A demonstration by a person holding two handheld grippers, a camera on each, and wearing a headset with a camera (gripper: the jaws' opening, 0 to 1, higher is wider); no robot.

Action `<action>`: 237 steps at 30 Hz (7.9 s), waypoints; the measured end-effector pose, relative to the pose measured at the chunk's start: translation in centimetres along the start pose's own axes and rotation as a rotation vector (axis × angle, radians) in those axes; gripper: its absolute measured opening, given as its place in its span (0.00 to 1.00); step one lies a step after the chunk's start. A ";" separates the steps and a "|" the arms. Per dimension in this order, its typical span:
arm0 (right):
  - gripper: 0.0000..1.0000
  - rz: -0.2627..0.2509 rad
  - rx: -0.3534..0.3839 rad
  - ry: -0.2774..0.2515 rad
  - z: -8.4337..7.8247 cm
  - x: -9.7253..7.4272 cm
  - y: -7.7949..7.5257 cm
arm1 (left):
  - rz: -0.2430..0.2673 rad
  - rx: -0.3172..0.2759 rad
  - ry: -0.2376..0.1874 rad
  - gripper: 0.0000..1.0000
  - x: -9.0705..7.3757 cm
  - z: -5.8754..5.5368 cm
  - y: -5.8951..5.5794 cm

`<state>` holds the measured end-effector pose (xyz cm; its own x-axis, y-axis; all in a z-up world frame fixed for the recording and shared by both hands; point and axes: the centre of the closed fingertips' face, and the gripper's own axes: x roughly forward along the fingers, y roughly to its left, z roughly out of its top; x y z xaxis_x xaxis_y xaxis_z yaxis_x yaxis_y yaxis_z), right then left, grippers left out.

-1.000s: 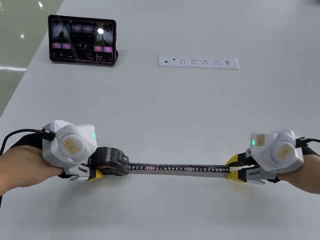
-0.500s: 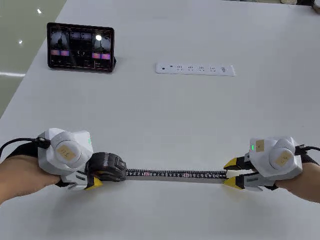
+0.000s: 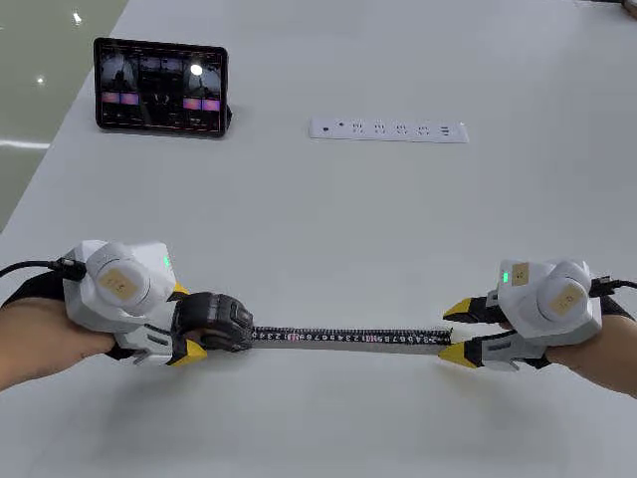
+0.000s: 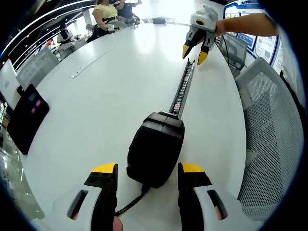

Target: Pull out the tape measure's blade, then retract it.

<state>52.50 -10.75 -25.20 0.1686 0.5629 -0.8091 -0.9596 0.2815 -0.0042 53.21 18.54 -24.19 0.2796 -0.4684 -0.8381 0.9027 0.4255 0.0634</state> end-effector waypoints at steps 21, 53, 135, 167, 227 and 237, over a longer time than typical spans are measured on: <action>0.35 -0.041 0.077 -0.054 0.4 -0.7 0.5 | 0.023 -0.107 -0.080 0.54 -1.1 0.3 -0.2; 0.44 -0.126 0.158 -0.139 1.2 -2.1 1.0 | 0.095 -0.215 -0.201 0.59 -3.1 0.8 -0.4; 0.71 -0.254 0.334 -0.257 -0.6 -4.1 6.6 | 0.199 -0.457 -0.368 0.76 -6.6 -3.3 -5.7; 0.71 -0.248 0.341 -0.252 -1.0 -4.1 6.9 | 0.195 -0.468 -0.373 0.77 -6.6 -3.0 -5.8; 0.71 -0.233 0.318 -0.248 -0.3 -3.5 5.1 | 0.175 -0.518 -0.380 0.81 -3.8 -0.3 -4.4; 0.71 -0.232 0.312 -0.247 -0.2 -3.4 4.8 | 0.179 -0.529 -0.385 0.81 -3.4 0.3 -4.0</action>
<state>47.24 -11.47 -22.61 0.4560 0.6151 -0.6433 -0.7829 0.6209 0.0388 48.72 18.20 -21.41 0.5947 -0.5563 -0.5804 0.5779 0.7977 -0.1725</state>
